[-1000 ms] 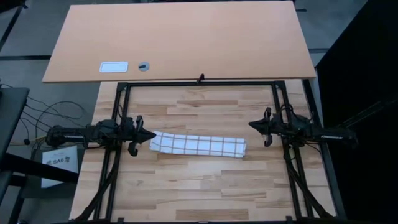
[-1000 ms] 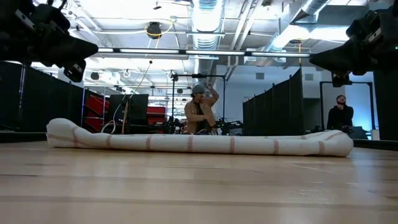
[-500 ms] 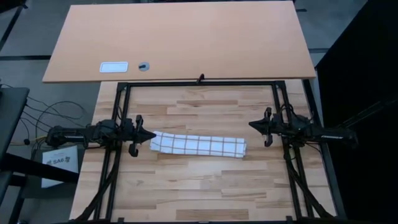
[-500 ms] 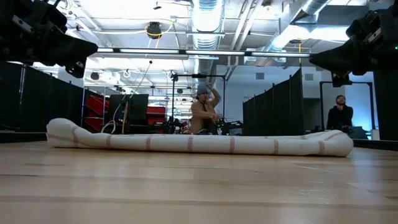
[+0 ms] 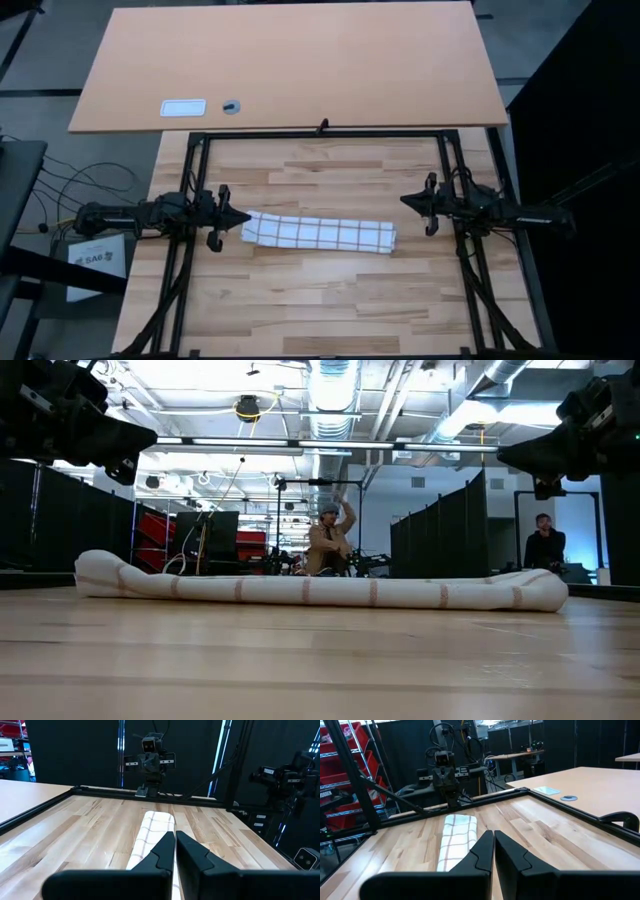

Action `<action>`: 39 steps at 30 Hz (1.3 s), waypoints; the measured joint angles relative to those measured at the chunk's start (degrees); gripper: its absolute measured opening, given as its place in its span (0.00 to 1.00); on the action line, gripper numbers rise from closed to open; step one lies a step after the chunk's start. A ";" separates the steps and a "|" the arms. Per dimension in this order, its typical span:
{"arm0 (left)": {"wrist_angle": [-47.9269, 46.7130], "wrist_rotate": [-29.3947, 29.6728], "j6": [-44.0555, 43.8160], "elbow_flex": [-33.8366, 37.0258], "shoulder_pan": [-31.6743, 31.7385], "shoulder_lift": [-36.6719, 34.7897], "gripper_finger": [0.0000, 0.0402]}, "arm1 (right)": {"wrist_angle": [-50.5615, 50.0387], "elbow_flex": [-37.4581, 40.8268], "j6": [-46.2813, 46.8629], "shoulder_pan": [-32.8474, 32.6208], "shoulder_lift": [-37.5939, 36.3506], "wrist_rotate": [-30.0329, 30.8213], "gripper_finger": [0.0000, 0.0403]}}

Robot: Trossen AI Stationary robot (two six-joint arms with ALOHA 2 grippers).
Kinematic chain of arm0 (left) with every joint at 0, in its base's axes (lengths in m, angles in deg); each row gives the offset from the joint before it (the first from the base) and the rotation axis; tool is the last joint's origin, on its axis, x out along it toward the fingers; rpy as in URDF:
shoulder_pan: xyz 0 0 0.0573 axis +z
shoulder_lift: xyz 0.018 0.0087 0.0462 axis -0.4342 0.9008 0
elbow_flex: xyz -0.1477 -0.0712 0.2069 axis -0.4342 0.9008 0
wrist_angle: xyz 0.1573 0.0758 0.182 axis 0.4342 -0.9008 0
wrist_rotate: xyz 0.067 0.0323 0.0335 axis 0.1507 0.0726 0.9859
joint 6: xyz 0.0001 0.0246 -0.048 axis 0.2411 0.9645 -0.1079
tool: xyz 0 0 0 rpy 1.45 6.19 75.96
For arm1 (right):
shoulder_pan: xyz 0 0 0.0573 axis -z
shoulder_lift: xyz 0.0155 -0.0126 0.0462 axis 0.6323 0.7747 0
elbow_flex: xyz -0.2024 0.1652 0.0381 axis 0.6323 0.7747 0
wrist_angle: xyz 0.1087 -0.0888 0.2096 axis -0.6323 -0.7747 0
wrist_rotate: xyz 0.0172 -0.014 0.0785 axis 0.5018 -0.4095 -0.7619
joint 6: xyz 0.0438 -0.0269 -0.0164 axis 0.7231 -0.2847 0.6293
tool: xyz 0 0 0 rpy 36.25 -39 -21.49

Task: Roll towel
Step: Return to Home Position

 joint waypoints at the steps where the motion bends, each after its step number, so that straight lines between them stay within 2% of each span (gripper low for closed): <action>1: 0.00 0.00 0.00 0.00 0.00 0.00 0.00 | 0.02 0.00 0.00 0.00 0.00 0.00 0.00; 39: -0.20 0.05 1.03 0.11 0.00 0.00 0.00 | 0.06 0.00 0.02 0.00 0.00 0.02 0.00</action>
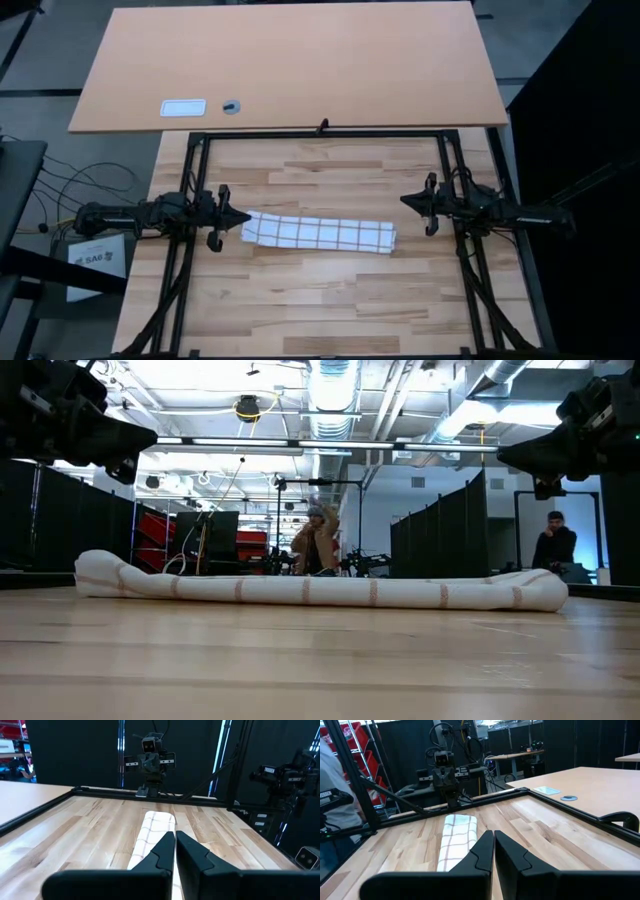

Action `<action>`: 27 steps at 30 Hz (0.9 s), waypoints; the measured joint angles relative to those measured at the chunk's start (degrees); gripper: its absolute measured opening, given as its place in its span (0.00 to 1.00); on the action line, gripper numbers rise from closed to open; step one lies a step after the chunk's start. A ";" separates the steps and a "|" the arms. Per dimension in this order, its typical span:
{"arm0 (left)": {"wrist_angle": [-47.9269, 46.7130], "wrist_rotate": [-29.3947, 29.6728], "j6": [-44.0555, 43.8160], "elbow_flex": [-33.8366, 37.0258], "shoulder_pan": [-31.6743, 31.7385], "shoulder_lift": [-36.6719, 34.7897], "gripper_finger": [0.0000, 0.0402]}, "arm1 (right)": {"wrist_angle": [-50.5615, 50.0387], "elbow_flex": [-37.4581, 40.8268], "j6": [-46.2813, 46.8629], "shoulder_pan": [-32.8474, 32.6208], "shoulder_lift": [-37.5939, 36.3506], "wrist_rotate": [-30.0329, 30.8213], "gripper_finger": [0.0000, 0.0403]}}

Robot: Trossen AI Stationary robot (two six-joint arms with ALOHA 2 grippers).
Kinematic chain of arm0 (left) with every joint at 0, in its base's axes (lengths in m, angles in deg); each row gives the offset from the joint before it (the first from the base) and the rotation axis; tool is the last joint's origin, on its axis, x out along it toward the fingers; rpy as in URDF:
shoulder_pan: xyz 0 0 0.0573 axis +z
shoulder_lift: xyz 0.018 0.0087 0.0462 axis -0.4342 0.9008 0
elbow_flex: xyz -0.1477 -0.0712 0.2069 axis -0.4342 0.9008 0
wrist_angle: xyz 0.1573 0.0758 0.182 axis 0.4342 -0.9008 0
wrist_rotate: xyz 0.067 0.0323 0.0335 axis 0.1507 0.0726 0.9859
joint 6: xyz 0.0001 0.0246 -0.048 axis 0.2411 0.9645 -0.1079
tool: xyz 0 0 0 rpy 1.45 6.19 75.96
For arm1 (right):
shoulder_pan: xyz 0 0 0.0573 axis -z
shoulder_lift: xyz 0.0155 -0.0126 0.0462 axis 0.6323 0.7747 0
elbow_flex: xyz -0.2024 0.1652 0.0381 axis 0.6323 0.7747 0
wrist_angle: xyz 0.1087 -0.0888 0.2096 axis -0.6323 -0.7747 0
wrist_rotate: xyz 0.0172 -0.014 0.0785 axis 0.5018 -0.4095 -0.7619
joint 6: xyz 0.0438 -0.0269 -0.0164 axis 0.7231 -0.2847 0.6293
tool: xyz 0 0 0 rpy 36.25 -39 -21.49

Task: Roll towel
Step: Return to Home Position

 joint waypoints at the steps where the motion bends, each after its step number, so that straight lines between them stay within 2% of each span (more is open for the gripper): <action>1: 0.00 0.01 0.93 0.00 0.00 0.00 0.00 | 0.00 0.00 0.00 0.00 0.00 0.02 0.00; 10: 0.28 0.19 6.13 0.00 0.00 0.00 0.00 | 0.00 0.00 0.00 0.00 0.00 0.02 0.00; 27: 0.35 0.17 4.32 0.00 0.00 0.00 0.00 | 0.00 0.00 0.00 0.00 0.00 0.02 0.00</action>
